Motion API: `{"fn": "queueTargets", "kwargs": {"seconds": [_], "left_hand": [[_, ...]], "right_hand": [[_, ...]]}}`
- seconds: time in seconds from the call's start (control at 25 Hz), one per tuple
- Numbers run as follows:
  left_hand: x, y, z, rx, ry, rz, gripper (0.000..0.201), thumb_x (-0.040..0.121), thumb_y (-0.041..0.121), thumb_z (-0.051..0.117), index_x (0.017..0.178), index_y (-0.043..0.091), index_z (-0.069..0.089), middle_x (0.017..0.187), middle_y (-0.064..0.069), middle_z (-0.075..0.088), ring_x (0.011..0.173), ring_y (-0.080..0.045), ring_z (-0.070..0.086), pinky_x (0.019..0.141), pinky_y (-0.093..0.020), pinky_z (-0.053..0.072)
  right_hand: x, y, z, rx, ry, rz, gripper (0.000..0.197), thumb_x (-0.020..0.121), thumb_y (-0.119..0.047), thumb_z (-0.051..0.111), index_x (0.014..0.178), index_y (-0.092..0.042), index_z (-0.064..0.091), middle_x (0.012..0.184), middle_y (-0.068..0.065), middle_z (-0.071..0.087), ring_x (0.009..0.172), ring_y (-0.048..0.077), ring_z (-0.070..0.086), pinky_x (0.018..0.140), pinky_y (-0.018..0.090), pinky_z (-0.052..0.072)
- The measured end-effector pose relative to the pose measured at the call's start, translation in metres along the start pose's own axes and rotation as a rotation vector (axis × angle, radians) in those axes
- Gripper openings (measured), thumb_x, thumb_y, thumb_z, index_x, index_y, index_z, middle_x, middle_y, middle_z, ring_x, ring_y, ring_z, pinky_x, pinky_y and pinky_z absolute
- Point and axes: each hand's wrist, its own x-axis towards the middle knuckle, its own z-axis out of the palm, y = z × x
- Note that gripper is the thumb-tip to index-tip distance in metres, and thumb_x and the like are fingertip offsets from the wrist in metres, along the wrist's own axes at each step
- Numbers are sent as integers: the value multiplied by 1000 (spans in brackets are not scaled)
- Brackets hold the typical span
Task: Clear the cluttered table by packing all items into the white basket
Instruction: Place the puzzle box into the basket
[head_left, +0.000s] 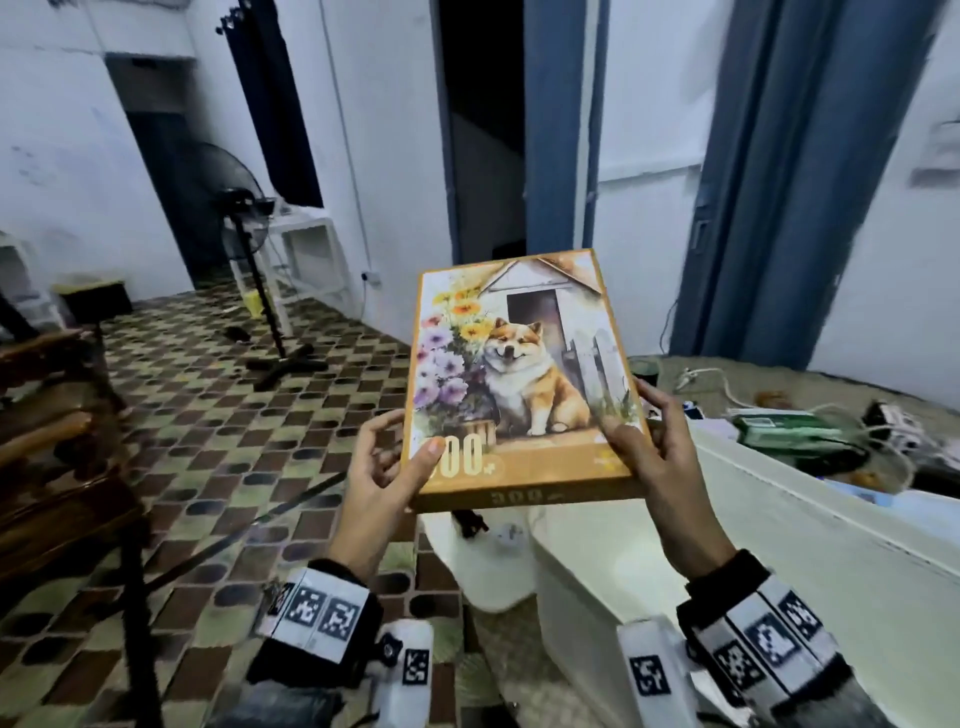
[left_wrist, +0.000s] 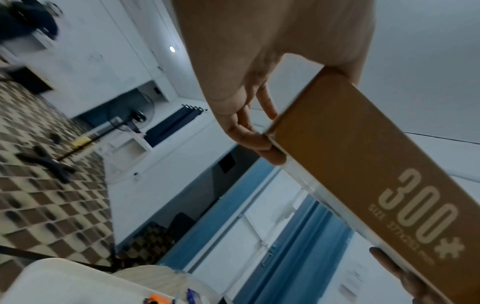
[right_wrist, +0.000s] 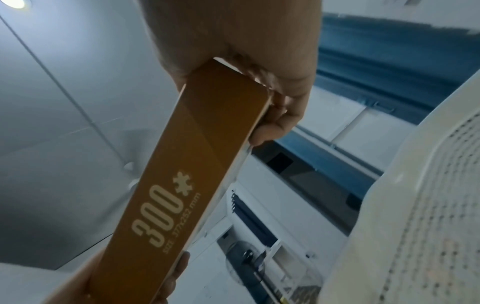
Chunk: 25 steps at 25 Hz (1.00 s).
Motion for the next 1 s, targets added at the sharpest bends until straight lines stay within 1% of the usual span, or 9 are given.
{"fn": "queueTargets", "kwargs": {"seconds": [0.12, 0.2, 0.28, 0.48, 0.56, 0.64, 0.76, 0.88, 1.0], "left_hand": [[35, -2, 40, -5, -154, 24, 39, 84, 14, 65, 119, 22, 49, 102, 1, 64, 77, 2, 67, 59, -14, 52], [54, -6, 64, -32, -267, 13, 42, 80, 18, 67, 117, 24, 49, 103, -3, 66, 81, -4, 69, 62, -18, 54], [71, -9, 82, -45, -366, -8, 50, 72, 25, 69, 118, 26, 47, 105, -9, 67, 84, -13, 70, 68, -27, 58], [123, -18, 131, -9, -667, -38, 66, 69, 30, 78, 124, 32, 42, 111, -8, 66, 92, -20, 70, 82, -44, 57], [139, -23, 151, 29, -791, -55, 78, 62, 42, 86, 125, 38, 40, 113, -6, 65, 97, -22, 68, 85, -45, 56], [149, -24, 171, 17, -866, -84, 91, 54, 42, 86, 131, 40, 37, 113, -5, 64, 98, -20, 68, 84, -39, 57], [156, -28, 204, -72, -936, -162, 95, 60, 27, 83, 142, 30, 34, 117, -10, 64, 96, -21, 70, 72, -33, 58], [146, -38, 231, -148, -956, -251, 108, 53, 21, 91, 143, 25, 32, 117, -11, 66, 95, -25, 70, 69, -40, 59], [122, -43, 252, -269, -895, -289, 100, 56, 9, 84, 142, 25, 33, 109, -9, 69, 89, -22, 71, 67, -39, 60]], "right_hand": [[15, -3, -29, -11, 133, -24, 44, 84, -29, 63, 124, -34, 48, 113, -5, 60, 85, -5, 61, 68, 11, 48], [21, -4, -46, -42, 224, -24, 50, 78, -34, 65, 126, -34, 49, 117, -3, 61, 99, 9, 61, 75, 19, 49], [24, -3, -61, -65, 288, -42, 56, 75, -36, 65, 129, -33, 50, 120, -3, 62, 105, 15, 61, 81, 24, 49], [34, -1, -96, -78, 453, -104, 49, 85, -14, 63, 131, -22, 51, 108, -10, 67, 92, 0, 65, 71, 12, 50], [32, 3, -111, -55, 517, -102, 51, 80, -23, 71, 129, -26, 56, 115, -9, 67, 101, 6, 64, 76, 15, 50], [25, 2, -123, -23, 565, -88, 57, 72, -31, 76, 127, -25, 59, 120, -2, 66, 102, 11, 64, 78, 17, 51], [8, -5, -141, 8, 641, -91, 49, 72, -20, 68, 120, -20, 62, 112, 0, 70, 93, 10, 66, 75, 16, 52], [-4, -16, -157, -64, 700, -110, 55, 63, -35, 79, 115, -22, 66, 107, -1, 71, 90, 11, 67, 73, 19, 53], [-3, -17, -177, -135, 899, -135, 57, 66, -36, 78, 119, -21, 64, 113, 0, 69, 100, 15, 65, 85, 26, 54]]}}
